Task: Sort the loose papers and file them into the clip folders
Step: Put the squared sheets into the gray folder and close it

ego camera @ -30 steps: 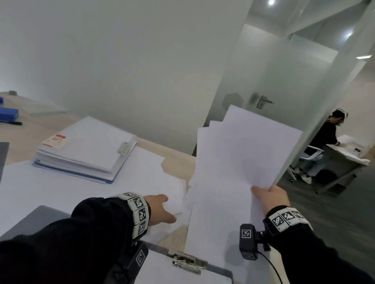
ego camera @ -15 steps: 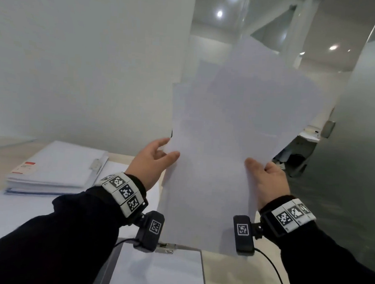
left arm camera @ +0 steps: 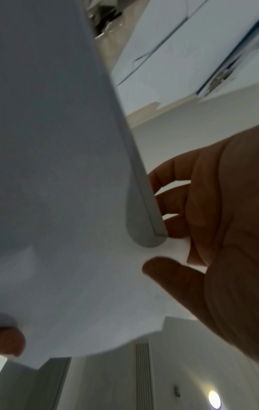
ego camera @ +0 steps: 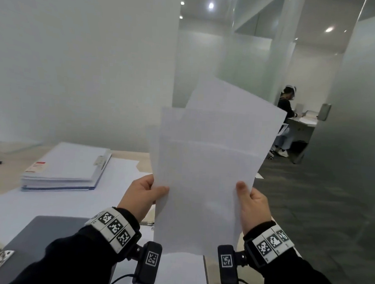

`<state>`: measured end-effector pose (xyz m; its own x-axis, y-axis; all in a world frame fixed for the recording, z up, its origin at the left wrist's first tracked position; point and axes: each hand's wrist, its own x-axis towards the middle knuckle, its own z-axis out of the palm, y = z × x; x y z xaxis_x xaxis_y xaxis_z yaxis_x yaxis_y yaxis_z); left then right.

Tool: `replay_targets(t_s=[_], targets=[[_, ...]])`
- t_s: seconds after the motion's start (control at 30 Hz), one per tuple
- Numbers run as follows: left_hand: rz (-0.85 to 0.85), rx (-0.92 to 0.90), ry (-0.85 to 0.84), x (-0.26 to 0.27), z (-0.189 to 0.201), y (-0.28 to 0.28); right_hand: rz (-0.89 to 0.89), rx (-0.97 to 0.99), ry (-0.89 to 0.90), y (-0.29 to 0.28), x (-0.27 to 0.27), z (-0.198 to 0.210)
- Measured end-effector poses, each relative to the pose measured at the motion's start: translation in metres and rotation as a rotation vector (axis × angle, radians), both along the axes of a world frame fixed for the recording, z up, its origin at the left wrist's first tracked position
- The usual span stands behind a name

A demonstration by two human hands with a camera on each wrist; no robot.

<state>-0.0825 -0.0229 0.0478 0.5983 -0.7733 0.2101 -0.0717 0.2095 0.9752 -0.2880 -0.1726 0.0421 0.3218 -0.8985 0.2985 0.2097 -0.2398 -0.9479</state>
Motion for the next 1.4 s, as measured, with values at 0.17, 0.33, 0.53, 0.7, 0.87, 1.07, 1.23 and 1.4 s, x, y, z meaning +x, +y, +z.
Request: replay_targets(t_s=[0.17, 0.33, 0.53, 0.7, 0.87, 1.07, 1.23, 1.4], targets=[[0.082, 0.014, -0.060, 0.000, 0.006, 0.004, 0.047, -0.010, -0.030, 0.007, -0.003, -0.002], [0.014, -0.024, -0.105, -0.008, 0.019, 0.002, 0.026, -0.116, -0.065, 0.005, -0.001, 0.011], [0.047, 0.011, -0.046, -0.013, 0.003, -0.003, 0.082, -0.062, -0.065, 0.004, -0.005, 0.003], [0.040, 0.067, 0.006, -0.024, -0.012, -0.005, 0.116, 0.071, 0.042, 0.011, -0.006, -0.014], [0.046, 0.031, 0.004, -0.025, -0.002, -0.005, 0.104, 0.056, -0.003, 0.009, -0.003, -0.002], [-0.006, 0.165, 0.044, -0.021, -0.024, 0.008, 0.193, 0.096, 0.089, 0.011, -0.008, -0.032], [-0.012, 0.281, 0.010, -0.020, -0.033, 0.009, 0.211, 0.097, 0.305, 0.016, -0.008, -0.035], [0.006, 0.275, -0.076, -0.006, -0.018, 0.034, 0.130, 0.064, 0.356, 0.014, -0.010, -0.026]])
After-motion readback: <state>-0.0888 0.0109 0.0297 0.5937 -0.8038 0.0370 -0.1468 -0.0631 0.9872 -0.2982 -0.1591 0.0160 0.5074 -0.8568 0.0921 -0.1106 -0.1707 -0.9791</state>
